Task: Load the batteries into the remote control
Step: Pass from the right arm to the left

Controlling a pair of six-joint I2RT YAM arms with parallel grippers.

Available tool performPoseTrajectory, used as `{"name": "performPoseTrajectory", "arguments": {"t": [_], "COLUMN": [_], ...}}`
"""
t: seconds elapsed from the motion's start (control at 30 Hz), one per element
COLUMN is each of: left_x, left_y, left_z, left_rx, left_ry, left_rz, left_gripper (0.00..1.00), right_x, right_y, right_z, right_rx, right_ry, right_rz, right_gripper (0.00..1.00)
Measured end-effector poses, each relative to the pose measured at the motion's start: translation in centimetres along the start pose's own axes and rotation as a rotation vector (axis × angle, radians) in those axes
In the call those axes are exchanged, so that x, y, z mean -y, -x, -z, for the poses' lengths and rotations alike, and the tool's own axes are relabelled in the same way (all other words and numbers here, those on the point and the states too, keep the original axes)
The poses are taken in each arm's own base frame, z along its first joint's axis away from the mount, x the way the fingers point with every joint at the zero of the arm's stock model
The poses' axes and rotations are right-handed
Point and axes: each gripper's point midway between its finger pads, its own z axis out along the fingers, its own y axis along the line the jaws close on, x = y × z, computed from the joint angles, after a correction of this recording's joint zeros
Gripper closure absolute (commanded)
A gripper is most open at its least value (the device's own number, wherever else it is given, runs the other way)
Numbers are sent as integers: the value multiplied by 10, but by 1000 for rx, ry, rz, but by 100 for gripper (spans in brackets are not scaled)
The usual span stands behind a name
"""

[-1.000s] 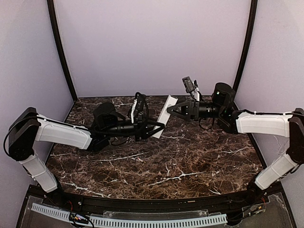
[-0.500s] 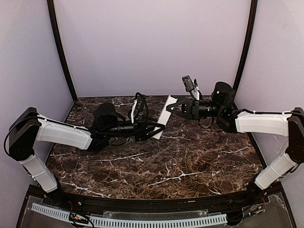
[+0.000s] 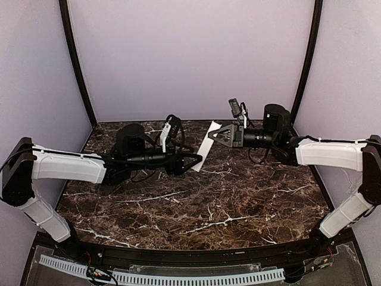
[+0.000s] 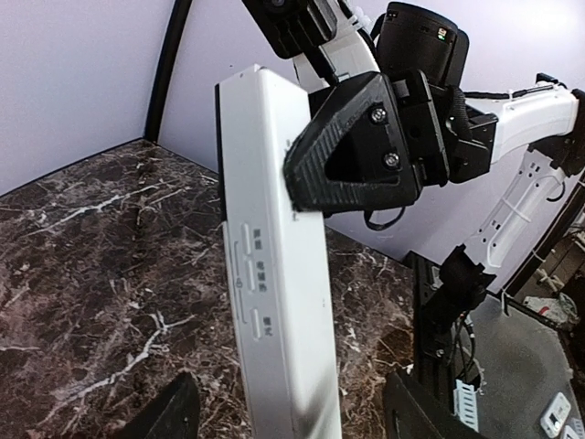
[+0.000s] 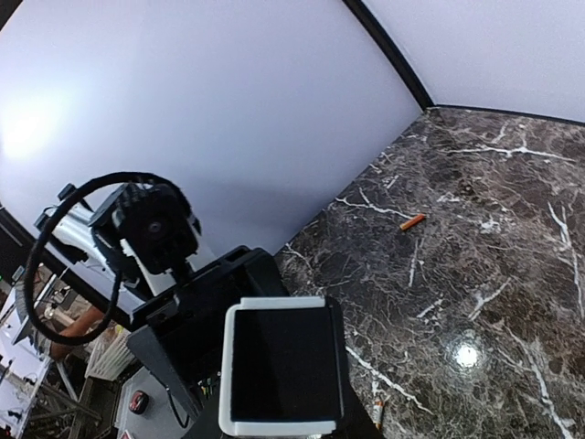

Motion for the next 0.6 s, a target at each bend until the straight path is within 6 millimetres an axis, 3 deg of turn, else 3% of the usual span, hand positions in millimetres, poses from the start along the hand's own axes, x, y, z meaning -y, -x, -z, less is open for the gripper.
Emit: {"name": "performPoseTrajectory", "arguments": {"t": [0.13, 0.23, 0.37, 0.6], "left_x": [-9, -4, -3, -20], "left_y": [-2, -6, -8, -17], "left_z": [-5, -13, -27, -43], "left_rx": [-53, -110, -171, -264], "left_ry": [90, 128, 187, 304], "left_rz": [-57, -119, -194, -291], "left_gripper": [29, 30, 31, 40], "right_x": [20, 29, 35, 38], "right_y": [0, 0, -2, -5], "right_z": [2, 4, 5, 3], "right_rx": [23, 35, 37, 41], "right_ry": [-109, -160, -190, -212], "right_rz": [-58, -92, -127, -150], "right_gripper": [100, 100, 100, 100]}}
